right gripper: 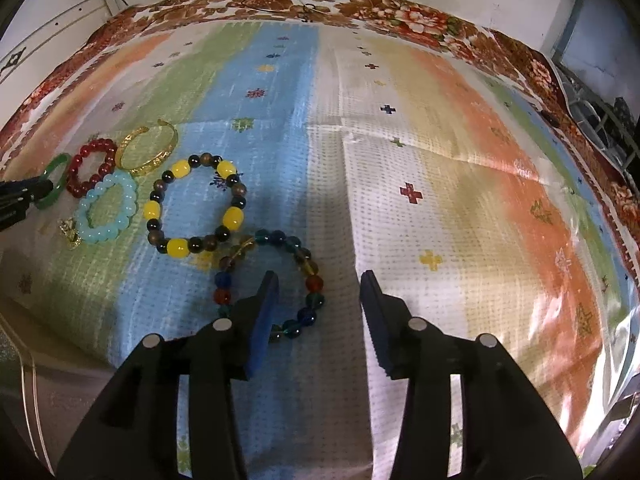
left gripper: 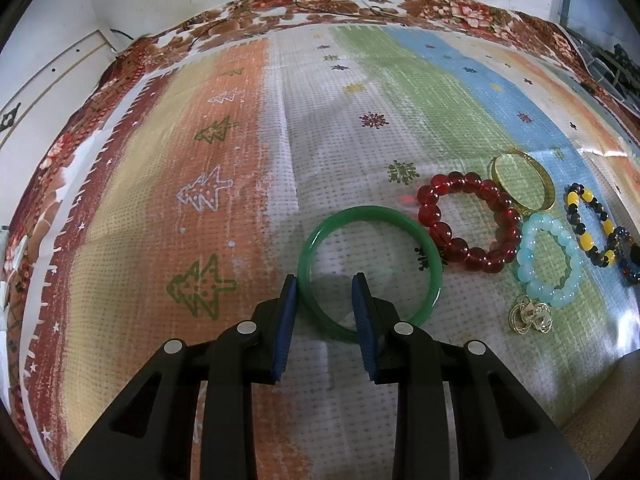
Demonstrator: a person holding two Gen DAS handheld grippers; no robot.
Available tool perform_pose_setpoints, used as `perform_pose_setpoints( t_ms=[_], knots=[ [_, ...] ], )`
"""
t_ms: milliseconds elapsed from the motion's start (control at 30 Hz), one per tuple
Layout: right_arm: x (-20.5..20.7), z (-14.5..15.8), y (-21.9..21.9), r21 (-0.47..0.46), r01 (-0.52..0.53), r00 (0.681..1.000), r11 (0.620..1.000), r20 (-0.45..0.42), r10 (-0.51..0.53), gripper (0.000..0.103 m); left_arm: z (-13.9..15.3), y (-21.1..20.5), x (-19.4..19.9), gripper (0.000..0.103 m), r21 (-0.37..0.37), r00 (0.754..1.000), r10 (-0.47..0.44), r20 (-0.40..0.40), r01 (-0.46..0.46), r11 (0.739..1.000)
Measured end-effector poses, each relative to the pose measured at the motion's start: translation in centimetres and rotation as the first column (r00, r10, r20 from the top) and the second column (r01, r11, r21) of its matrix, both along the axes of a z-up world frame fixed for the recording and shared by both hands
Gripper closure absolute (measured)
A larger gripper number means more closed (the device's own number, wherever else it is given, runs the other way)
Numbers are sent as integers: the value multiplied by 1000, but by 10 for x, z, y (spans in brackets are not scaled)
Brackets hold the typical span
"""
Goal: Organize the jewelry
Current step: 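Close the right tool on the multicolour bracelet while the left tool closes on the green bangle, then lift the multicolour bracelet with the right tool while the left tool lifts the green bangle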
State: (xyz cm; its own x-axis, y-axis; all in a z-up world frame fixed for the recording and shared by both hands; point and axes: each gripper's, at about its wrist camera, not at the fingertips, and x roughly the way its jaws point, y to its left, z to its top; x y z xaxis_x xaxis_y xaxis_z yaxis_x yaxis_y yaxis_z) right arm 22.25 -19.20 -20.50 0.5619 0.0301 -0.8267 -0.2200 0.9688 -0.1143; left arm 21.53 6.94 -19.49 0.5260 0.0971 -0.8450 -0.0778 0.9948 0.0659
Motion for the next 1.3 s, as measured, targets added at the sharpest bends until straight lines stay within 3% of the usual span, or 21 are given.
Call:
perform_pose_setpoints(
  t_ms=[200, 300, 400, 467, 800, 900, 967, 1000, 1100, 1300],
  knots=[
    [-4, 6, 3, -1, -20, 999, 1000, 30, 20, 58, 0, 0, 0, 76, 2, 1000, -1, 0, 1, 1000],
    [-8, 13, 7, 50, -51, 998, 997, 50, 49, 59, 0, 0, 0, 76, 1, 1000, -2, 0, 2, 1000],
    [0, -3, 13, 10, -47, 999, 999, -20, 47, 59, 0, 0, 0, 76, 4, 1000, -1, 0, 1, 1000],
    [0, -9, 13, 11, -52, 998, 999, -19, 52, 58, 0, 0, 0, 76, 0, 1000, -1, 1, 1, 1000],
    [4, -9, 1, 102, -16, 998, 995, -53, 21, 59, 0, -2, 0, 76, 4, 1000, -3, 2, 3, 1000],
    [5, -11, 1, 87, -14, 998, 996, -54, 18, 67, 0, -2, 0, 76, -4, 1000, -2, 3, 2, 1000],
    [4, -11, 1, 102, -25, 998, 994, -61, 31, 89, 0, -2, 0, 80, -2, 1000, 5, 4, -5, 1000],
    [4, -11, 0, 115, -25, 997, 993, -68, 33, 92, 1, -1, 0, 86, -3, 1000, 11, 5, -11, 1000],
    [3, -11, 0, 115, -31, 997, 993, -66, 39, 92, 1, 2, -1, 96, -13, 1000, 20, 5, -20, 1000],
    [0, -8, -2, 134, -33, 997, 990, -66, 42, 92, 3, 8, -5, 96, -42, 999, 32, 15, -32, 999]
  ],
)
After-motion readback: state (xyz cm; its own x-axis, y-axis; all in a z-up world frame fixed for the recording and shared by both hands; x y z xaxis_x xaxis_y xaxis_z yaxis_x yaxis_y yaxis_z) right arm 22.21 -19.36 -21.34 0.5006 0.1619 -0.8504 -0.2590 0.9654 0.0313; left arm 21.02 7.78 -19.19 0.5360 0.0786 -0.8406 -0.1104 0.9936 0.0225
